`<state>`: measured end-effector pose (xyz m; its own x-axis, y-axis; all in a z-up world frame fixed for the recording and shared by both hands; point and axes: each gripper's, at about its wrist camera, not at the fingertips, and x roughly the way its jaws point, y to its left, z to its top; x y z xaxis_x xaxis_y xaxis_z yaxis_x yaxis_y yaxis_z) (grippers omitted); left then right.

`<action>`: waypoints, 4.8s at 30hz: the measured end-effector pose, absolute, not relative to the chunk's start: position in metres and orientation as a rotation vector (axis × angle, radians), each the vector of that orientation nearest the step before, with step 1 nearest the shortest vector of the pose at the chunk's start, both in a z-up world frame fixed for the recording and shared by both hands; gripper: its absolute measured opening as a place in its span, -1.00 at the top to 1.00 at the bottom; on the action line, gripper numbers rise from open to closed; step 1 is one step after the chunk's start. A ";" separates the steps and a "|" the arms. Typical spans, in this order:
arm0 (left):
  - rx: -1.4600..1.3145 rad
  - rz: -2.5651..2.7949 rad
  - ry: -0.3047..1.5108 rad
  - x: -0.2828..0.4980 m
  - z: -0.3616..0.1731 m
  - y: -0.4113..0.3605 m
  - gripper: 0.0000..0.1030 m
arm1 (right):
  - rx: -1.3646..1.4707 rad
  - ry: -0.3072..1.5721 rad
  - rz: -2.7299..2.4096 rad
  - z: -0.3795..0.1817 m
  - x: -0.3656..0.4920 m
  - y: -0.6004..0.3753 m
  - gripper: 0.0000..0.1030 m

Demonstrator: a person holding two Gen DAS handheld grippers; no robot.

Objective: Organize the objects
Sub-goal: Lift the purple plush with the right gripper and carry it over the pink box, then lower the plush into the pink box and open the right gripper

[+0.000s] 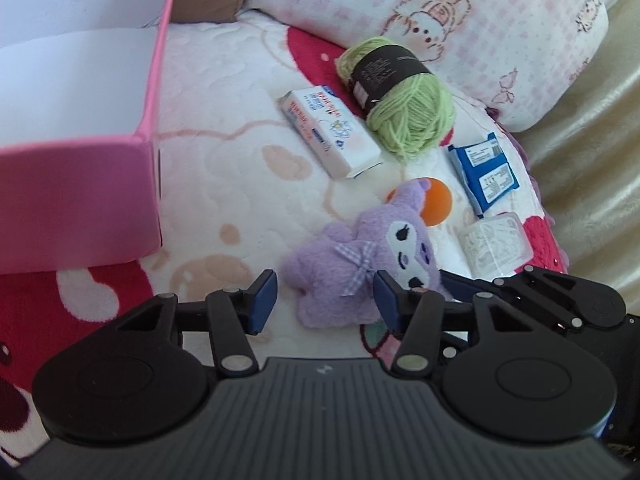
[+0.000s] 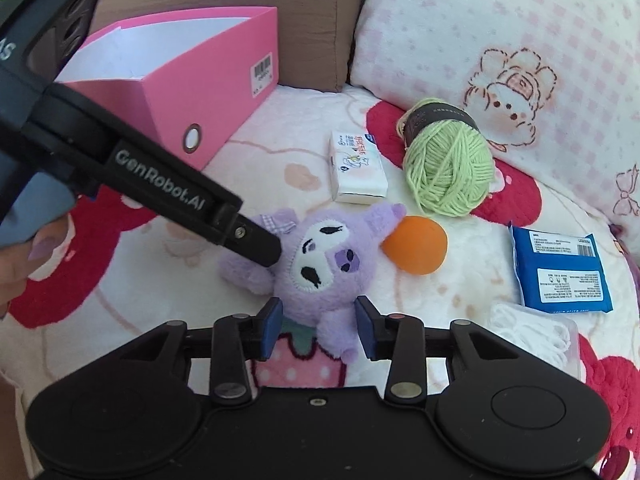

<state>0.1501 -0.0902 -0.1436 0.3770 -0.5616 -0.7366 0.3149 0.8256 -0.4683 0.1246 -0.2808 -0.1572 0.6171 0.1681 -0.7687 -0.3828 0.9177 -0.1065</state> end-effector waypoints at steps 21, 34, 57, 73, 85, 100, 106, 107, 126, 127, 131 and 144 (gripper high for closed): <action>-0.313 -0.568 0.997 0.145 -0.158 -0.094 0.23 | -0.290 0.856 0.320 -0.176 0.141 -0.273 -0.02; -0.219 -0.581 0.995 0.129 -0.132 -0.104 0.27 | -0.272 0.845 0.317 -0.160 0.126 -0.271 0.01; -0.159 -0.517 1.088 0.094 -0.066 -0.074 0.27 | -0.212 0.888 0.358 -0.105 0.089 -0.244 -0.03; -0.142 -0.489 1.065 0.071 -0.017 -0.031 0.27 | -0.210 0.884 0.433 -0.057 0.072 -0.211 -0.04; -0.173 -0.469 1.018 0.064 0.012 0.003 0.27 | -0.271 0.836 0.455 -0.027 0.067 -0.184 -0.04; -0.194 -0.346 0.949 0.098 0.048 0.056 0.27 | -0.331 0.732 0.523 0.004 0.106 -0.127 0.00; -0.172 -0.296 0.938 0.124 0.055 0.072 0.27 | -0.360 0.728 0.548 0.012 0.135 -0.100 0.02; -0.171 -0.283 0.950 0.129 0.055 0.074 0.27 | -0.349 0.744 0.556 0.013 0.141 -0.097 0.02; -0.297 -0.191 1.005 0.186 -0.022 0.150 0.27 | -0.246 0.886 0.658 -0.045 0.213 -0.031 0.03; -0.298 -0.191 1.010 0.189 -0.027 0.153 0.27 | -0.240 0.890 0.659 -0.049 0.216 -0.030 0.03; -0.311 -0.194 1.036 0.199 -0.047 0.162 0.26 | -0.210 0.925 0.674 -0.067 0.225 -0.025 0.04; -0.225 -0.212 1.077 0.226 -0.080 0.162 0.26 | -0.125 1.009 0.658 -0.108 0.249 -0.020 0.05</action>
<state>0.2261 0.1625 -0.0801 0.4578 -0.2791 -0.8441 0.0610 0.9571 -0.2833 0.2491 -0.0196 -0.1083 0.3584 0.4532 -0.8161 -0.5644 0.8016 0.1973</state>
